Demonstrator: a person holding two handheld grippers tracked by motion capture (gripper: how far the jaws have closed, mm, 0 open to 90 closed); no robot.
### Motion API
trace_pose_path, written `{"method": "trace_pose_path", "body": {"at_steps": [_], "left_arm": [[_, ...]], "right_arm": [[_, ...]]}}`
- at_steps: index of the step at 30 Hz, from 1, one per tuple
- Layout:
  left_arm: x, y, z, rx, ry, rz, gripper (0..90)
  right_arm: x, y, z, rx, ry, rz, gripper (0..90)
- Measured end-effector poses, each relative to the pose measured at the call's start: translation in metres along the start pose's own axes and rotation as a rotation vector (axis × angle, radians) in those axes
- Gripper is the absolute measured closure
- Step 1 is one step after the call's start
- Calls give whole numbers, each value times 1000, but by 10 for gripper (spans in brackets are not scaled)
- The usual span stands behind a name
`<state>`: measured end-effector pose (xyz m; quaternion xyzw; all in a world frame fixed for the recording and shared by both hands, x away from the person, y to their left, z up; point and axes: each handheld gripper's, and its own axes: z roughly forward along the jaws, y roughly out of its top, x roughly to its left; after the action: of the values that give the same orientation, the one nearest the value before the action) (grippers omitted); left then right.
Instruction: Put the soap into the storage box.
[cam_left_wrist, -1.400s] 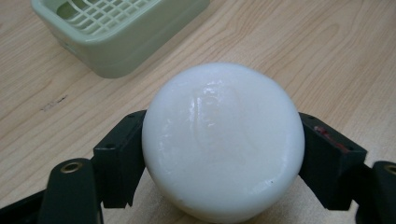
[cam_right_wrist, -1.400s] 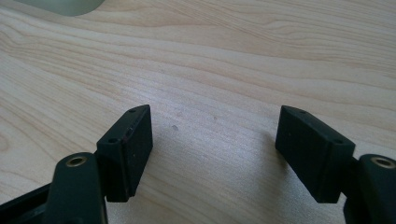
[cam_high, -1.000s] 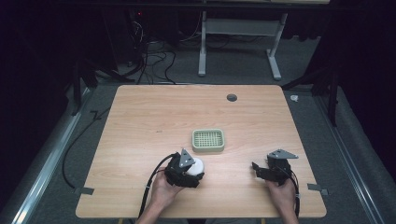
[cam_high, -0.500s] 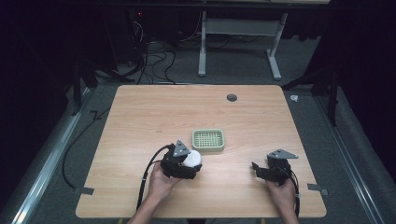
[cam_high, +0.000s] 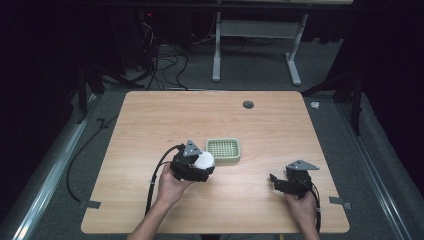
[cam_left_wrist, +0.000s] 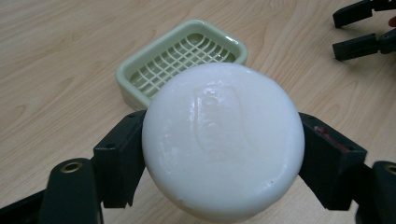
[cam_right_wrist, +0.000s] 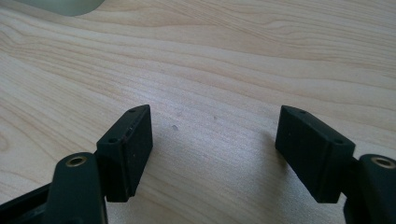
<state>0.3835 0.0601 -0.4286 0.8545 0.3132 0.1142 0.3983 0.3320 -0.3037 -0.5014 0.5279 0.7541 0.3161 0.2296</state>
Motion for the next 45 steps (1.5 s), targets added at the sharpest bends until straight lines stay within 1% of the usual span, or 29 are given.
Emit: {"method": "trace_pose_path", "body": {"at_steps": [4, 5, 8, 14, 16, 22, 27, 28, 37, 38, 40, 41, 45], "left_arm": [[3, 5, -1, -7, 4, 5, 245], [4, 6, -1, -8, -2, 0, 245], [5, 9, -2, -7, 5, -1, 245], [7, 15, -1, -7, 5, 1, 245], [8, 16, 0, -12, -2, -5, 245], [10, 21, 3, -6, 5, -7, 245], [11, 27, 5, -5, 7, 2, 245], [11, 28, 6, -5, 2, 0, 245], [13, 36, 12, -3, 2, -2, 245], [13, 38, 12, 3, 3, 2, 245], [13, 39, 14, 0, 4, 3, 245], [14, 39, 15, -3, 0, -4, 245], [15, 39, 19, 9, 2, -8, 245]], "right_arm": [[0, 0, 0, 0, 0, 1, 281], [0, 0, 0, 0, 0, 1, 281], [0, 0, 0, 1, -1, 3, 281], [0, 0, 0, 1, -1, 3, 281], [0, 0, 0, 1, -1, 4, 281], [0, 0, 0, 1, -1, 3, 281], [0, 0, 0, 1, -2, 4, 281], [0, 0, 0, 1, -2, 4, 281], [0, 0, 0, 1, -2, 4, 281], [0, 0, 0, 1, -2, 4, 282], [0, 0, 0, 1, -2, 4, 281], [0, 0, 0, 1, -2, 3, 281], [0, 0, 0, 1, -2, 4, 281]]}}
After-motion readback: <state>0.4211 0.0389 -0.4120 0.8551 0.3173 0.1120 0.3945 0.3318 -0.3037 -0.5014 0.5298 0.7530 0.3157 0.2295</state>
